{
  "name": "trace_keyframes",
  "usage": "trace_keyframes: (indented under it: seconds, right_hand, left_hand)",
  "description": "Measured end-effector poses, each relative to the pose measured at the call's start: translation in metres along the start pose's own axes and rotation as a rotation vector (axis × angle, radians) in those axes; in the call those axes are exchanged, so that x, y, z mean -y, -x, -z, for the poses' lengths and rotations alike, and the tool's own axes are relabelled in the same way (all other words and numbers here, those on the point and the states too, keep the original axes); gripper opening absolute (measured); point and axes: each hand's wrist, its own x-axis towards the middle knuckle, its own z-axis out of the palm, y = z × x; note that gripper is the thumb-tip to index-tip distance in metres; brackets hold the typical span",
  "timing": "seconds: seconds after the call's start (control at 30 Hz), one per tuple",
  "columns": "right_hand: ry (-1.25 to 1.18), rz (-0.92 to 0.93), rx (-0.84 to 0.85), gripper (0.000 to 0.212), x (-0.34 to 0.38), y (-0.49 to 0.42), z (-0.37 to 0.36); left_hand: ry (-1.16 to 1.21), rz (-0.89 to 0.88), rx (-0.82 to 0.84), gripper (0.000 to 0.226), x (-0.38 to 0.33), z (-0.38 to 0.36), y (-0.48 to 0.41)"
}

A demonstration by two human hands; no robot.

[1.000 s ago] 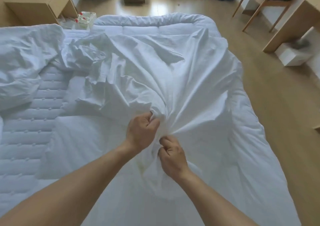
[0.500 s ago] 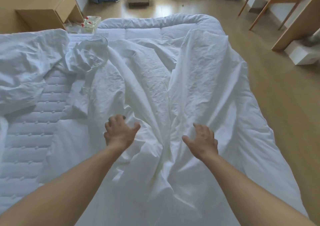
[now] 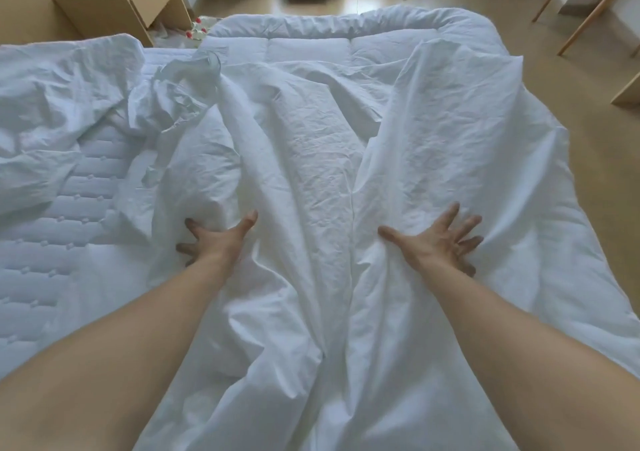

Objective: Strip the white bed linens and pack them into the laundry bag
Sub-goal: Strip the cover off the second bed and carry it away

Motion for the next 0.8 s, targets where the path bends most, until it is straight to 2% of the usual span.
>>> trace_keyframes:
  seconds: [0.1, 0.17, 0.23, 0.3, 0.4, 0.43, 0.53, 0.6, 0.7, 0.8]
  right_hand:
    - [-0.226, -0.117, 0.005, 0.158, 0.009, -0.027, -0.008]
    - [-0.270, -0.153, 0.019, 0.149, 0.016, -0.035, -0.023]
    - [-0.265, -0.134, 0.026, 0.120, 0.020, -0.034, -0.042]
    - [-0.226, -0.069, 0.024, 0.085, 0.020, -0.030, -0.054]
    - [-0.285, 0.022, 0.053, 0.043, 0.018, -0.022, -0.046]
    - [-0.342, 0.043, 0.063, 0.038, 0.020, -0.019, -0.039]
    - [-0.529, 0.086, 0.042, 0.037, 0.040, 0.003, -0.013]
    - [-0.603, 0.117, 0.054, 0.035, 0.060, 0.026, 0.005]
    - [-0.712, 0.209, 0.124, 0.018, 0.084, 0.071, 0.028]
    - [-0.879, 0.281, 0.219, 0.023, 0.095, 0.122, 0.053]
  left_hand:
    - [0.045, 0.008, 0.026, 0.140, -0.003, -0.016, -0.016]
    - [0.170, -0.025, 0.128, 0.136, -0.005, -0.029, -0.014]
    - [0.265, -0.052, 0.190, 0.123, -0.011, -0.036, 0.002]
    - [0.252, -0.100, 0.188, 0.100, -0.018, -0.041, 0.013]
    - [0.280, -0.138, 0.191, 0.047, -0.028, -0.041, 0.021]
    - [0.304, -0.137, 0.197, 0.034, -0.033, -0.037, 0.023]
    - [0.409, -0.171, 0.209, 0.022, -0.061, -0.016, 0.039]
    - [0.477, -0.223, 0.201, 0.002, -0.086, -0.001, 0.061]
    - [0.484, -0.269, 0.237, 0.012, -0.106, 0.020, 0.107]
    - [0.546, -0.333, 0.328, 0.012, -0.106, 0.045, 0.151]
